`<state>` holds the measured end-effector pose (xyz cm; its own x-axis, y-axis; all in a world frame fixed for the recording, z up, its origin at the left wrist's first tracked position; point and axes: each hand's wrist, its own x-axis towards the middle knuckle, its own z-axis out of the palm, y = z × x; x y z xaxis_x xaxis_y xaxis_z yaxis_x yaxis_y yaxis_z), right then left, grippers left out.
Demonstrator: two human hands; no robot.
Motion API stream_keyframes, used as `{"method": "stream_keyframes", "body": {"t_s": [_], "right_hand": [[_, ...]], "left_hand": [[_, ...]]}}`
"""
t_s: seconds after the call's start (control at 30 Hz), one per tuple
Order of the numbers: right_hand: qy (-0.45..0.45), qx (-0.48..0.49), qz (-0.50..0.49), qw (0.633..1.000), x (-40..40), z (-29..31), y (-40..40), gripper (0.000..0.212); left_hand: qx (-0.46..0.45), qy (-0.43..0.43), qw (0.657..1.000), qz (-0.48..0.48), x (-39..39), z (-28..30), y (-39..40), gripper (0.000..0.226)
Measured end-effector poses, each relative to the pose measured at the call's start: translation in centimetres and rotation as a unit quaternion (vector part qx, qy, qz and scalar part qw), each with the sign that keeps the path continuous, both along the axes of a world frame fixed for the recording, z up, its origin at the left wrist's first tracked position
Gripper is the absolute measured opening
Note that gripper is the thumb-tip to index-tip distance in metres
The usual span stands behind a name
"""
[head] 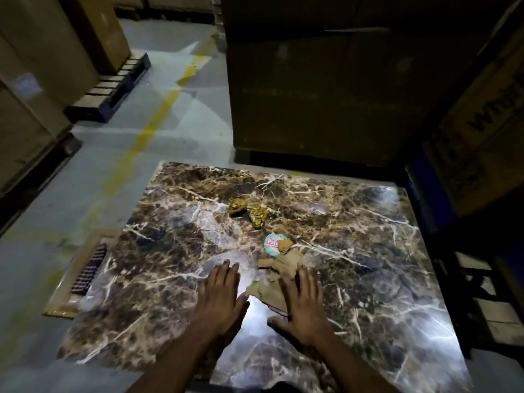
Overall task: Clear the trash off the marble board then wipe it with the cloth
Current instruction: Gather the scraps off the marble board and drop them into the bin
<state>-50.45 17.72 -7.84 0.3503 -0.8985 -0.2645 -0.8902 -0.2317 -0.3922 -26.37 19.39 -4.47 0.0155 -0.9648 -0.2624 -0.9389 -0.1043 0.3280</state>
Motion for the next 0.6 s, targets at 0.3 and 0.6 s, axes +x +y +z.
{"method": "stream_keyframes", "body": {"t_s": [0.3,0.6], "right_hand": [[0.055,-0.018,-0.009,0.998,2.4,-2.4,-6.8,0.100],[-0.009,-0.025,-0.013,1.000,3.9,-1.9,-12.0,0.098]], "left_hand": [[0.003,-0.061,0.998,-0.031,2.7,-0.1,-8.3,0.073],[-0.022,-0.056,0.994,-0.091,5.2,0.7,-17.2,0.074]]}}
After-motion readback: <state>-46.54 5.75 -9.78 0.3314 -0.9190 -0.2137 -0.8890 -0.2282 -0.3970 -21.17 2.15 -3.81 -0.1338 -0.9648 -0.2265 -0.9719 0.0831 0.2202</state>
